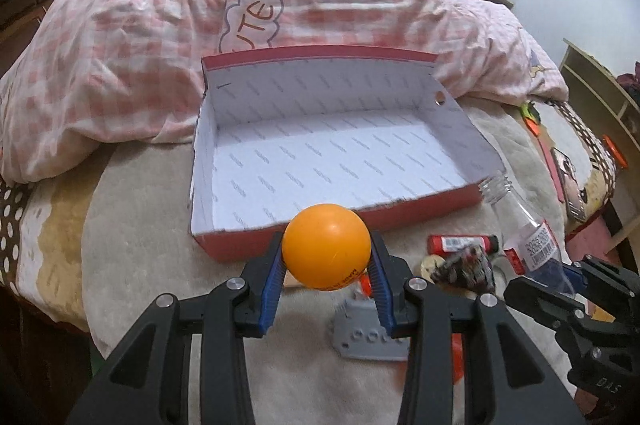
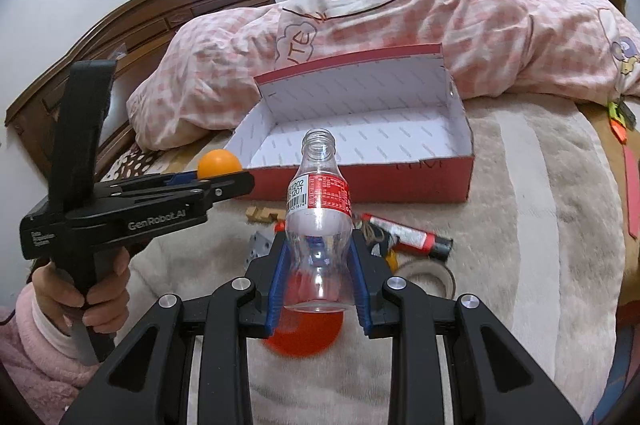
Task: Organize objects
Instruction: 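Carry the orange ball and clear bottle up over the red box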
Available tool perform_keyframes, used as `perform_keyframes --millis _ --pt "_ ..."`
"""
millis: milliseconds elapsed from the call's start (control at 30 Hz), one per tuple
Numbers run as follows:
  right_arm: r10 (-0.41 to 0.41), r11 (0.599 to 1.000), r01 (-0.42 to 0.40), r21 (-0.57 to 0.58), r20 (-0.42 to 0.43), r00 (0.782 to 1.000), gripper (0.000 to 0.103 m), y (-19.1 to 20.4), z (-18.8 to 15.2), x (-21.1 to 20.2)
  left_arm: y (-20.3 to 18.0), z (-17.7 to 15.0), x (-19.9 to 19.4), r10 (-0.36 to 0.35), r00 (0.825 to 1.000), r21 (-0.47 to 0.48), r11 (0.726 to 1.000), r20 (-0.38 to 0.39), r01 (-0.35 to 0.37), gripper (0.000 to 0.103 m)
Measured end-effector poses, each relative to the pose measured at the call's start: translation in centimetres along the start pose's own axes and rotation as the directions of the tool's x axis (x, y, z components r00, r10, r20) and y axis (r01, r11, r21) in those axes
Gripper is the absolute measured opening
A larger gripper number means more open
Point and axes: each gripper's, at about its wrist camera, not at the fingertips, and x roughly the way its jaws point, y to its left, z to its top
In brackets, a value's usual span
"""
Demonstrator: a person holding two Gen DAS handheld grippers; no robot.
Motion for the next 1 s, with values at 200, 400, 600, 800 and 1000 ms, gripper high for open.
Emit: perform_keyframes --millis 200,400,600,800,1000 --pt "-0.001 1.0 0.001 -0.023 0.003 1.0 0.03 -0.3 1.9 0.8 0.5 1.9 0.9 0.005 1.0 -0.017 1.0 0.01 -0.005 0.039" --pt "-0.01 0.999 0.011 -0.048 0.014 1.0 0.03 -0.6 4.2 1.6 0.5 3.8 1.8 0.021 1.0 -0.013 1.0 0.023 -0.021 0.039" --pt "-0.031 0.997 0.031 -0.069 0.008 0.999 0.03 -1.1 6.4 3.3 0.7 5.5 3.5 0.051 0.998 -0.015 0.999 0.023 -0.05 0.039" --pt "-0.052 0.997 0.051 -0.051 -0.035 0.998 0.03 -2.8 8.5 6.5 1.2 7.0 5.9 0.083 0.997 -0.019 0.996 0.002 -0.083 0.039" --pt "-0.061 0.998 0.058 -0.035 -0.077 0.995 0.03 -3.8 9.3 9.4 1.5 7.8 8.6 0.114 0.993 -0.026 0.993 -0.029 -0.114 0.039"
